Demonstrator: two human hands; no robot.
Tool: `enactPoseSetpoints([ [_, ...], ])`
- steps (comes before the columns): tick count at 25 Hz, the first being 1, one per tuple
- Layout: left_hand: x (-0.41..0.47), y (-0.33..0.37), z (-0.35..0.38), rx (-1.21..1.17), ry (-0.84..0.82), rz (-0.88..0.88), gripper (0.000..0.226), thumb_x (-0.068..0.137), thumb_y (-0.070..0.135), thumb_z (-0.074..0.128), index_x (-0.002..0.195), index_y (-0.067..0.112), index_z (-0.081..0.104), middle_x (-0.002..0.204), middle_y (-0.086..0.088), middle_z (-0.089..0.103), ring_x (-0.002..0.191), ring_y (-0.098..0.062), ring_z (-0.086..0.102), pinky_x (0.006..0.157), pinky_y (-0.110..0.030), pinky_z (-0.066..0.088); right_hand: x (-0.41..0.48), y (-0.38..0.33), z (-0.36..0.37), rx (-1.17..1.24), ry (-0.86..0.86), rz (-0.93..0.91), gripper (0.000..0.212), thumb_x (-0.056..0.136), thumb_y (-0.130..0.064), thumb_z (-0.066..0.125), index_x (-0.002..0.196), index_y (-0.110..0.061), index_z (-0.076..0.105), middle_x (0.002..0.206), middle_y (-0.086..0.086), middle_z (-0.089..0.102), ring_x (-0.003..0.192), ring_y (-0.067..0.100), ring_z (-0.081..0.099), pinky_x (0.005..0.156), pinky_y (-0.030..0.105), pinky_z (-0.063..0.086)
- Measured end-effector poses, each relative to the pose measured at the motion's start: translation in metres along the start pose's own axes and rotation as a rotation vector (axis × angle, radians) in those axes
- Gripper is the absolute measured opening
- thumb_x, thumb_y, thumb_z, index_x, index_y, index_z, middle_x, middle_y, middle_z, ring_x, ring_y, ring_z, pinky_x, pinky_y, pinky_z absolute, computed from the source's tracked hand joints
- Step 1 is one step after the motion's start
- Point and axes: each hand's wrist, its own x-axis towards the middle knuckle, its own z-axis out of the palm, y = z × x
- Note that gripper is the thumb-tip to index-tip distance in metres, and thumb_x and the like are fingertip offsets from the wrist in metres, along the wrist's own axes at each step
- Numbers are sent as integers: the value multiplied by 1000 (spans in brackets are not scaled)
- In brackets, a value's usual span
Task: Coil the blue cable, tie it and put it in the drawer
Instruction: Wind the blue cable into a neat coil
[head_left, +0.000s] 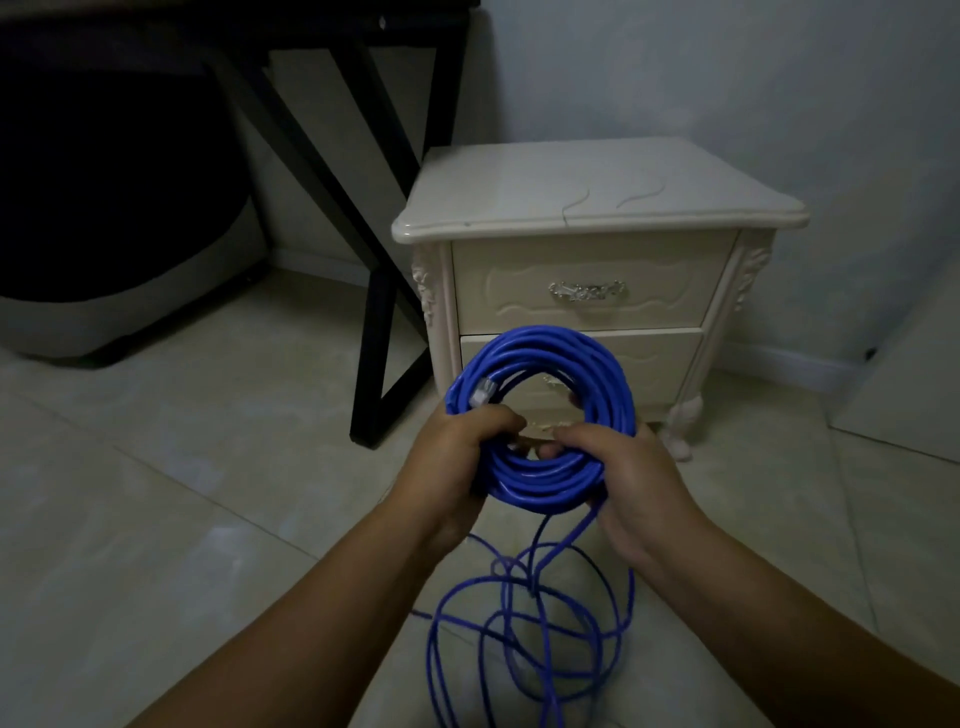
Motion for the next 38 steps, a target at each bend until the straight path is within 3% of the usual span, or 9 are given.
enactPoseSetpoints([
  [8, -7, 32, -14, 789, -258, 83, 101, 70, 17, 81, 148, 40, 20, 126, 10, 55, 103, -4, 63, 85, -23, 54, 4, -27, -11, -687, 32, -281, 37, 78, 2, 61, 89, -33, 58, 78, 4, 66, 64, 21, 65, 62, 35, 53],
  [11, -3, 22, -10, 1087, -253, 271, 96, 67, 13, 79, 145, 38, 28, 123, 10, 53, 100, -4, 61, 86, -25, 55, -5, -24, -3, -1176, -143, -509, 47, 74, -9, 66, 108, -41, 57, 94, -11, 65, 83, 13, 62, 72, 32, 52],
  [14, 0, 16, -9, 1192, -211, 383, 54, 65, 11, 78, 112, 28, 57, 93, 11, 64, 80, -1, 63, 74, -25, 55, -8, -18, 4, -1420, -182, -727, 54, 74, -18, 67, 124, -31, 51, 107, -5, 60, 95, 17, 57, 77, 31, 47],
  [17, 0, 13, -5, 1097, -80, 383, 30, 65, 7, 75, 88, 21, 62, 75, 3, 65, 65, -5, 61, 64, -27, 54, -7, -22, 2, -1238, -169, -618, 59, 75, -17, 71, 123, -32, 40, 98, -8, 58, 81, 9, 58, 64, 20, 45],
  [21, 0, 17, 0, 798, 17, 307, 36, 65, -5, 72, 92, 18, 63, 81, -2, 68, 72, -13, 66, 68, -27, 56, 4, -31, -12, -853, -167, -407, 54, 71, -13, 79, 111, -36, 52, 97, -15, 64, 81, 1, 66, 66, 11, 52],
  [25, 4, 20, -3, 451, 73, 191, 38, 64, -10, 64, 97, 9, 63, 90, -19, 65, 81, -35, 65, 75, -40, 55, 11, -20, -18, -384, -216, -254, 50, 69, -13, 83, 111, -29, 60, 97, -4, 73, 91, 14, 71, 82, 34, 56],
  [30, 4, 15, 6, -34, 88, 102, 25, 58, -9, 50, 78, 6, 54, 63, -7, 43, 58, -21, 48, 57, -33, 45, 11, 1, -11, 88, -213, -70, 57, 68, -12, 77, 122, -10, 59, 112, 20, 67, 104, 36, 66, 88, 51, 55],
  [34, -6, 11, 7, -110, -5, 62, 20, 62, -8, 56, 75, 7, 53, 63, -7, 51, 61, -22, 57, 63, -33, 51, 2, 4, -5, 16, -87, -47, 32, 76, 2, 68, 108, 3, 61, 94, 23, 66, 86, 36, 70, 65, 38, 59],
  [38, -9, 27, -5, 443, -3, 158, 45, 75, 4, 73, 114, 20, 58, 99, -2, 70, 90, -18, 70, 81, -30, 56, 3, -14, -7, -365, 25, -141, 35, 78, 3, 67, 101, -23, 64, 94, 14, 70, 76, 22, 70, 53, 27, 55],
])
